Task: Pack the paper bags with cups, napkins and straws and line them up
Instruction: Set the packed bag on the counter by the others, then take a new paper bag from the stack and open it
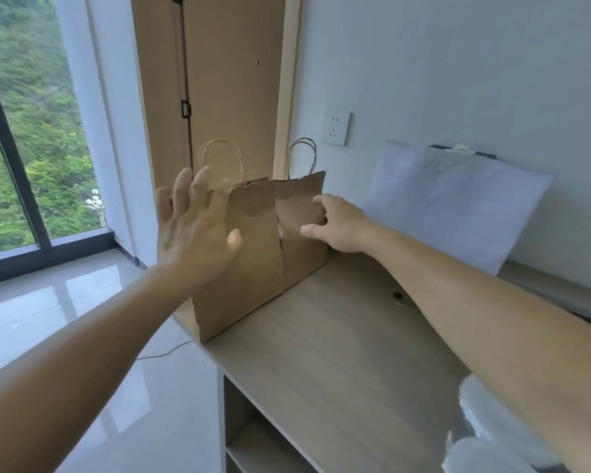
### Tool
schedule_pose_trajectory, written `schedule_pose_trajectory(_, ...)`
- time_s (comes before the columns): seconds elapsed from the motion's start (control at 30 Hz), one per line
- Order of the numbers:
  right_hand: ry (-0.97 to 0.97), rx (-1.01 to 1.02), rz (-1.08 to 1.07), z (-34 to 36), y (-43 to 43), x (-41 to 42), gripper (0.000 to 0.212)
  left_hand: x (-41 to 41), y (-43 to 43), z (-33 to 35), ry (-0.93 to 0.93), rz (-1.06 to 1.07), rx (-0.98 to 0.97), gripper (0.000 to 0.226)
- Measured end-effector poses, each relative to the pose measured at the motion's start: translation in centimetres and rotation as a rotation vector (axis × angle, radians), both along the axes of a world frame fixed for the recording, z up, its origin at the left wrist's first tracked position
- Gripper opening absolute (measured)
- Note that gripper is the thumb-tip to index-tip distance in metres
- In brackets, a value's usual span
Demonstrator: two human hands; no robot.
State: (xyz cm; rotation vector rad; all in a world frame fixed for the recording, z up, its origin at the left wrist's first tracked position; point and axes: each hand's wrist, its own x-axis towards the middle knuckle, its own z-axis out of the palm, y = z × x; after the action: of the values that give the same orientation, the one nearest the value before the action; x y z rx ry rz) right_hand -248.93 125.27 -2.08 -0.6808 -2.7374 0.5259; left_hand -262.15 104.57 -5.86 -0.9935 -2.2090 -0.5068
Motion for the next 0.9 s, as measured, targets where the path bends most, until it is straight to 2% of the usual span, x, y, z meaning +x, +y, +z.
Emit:
schedule_pose_trajectory(0.23, -0.105, 0.121, -0.123, 2.8, 1.2, 18.6, 0.068, 14.0, 7.1, 2.1, -0.19, -0.276, -0.153, 0.066)
schedule_pose_trajectory(0.5, -0.095, 0.156, -0.434, 2.9, 1.1, 46.9, 0.066, 37.9, 15.7, 5.2, -0.111, -0.609, -0.355, 0.075)
schedule_pose_trajectory(0.7, -0.081, 0.036, -0.674, -0.7, 1.5, 63.7, 0.06, 54.4, 20.8, 4.6, -0.07, -0.821, -0.477, 0.074)
schedule_pose_trajectory(0.9, -0.055, -0.13, -0.888, -8.1, 3.8, 70.8, 0.051, 64.1, 26.0, -2.0, -0.142, -0.875, -0.667, 0.072)
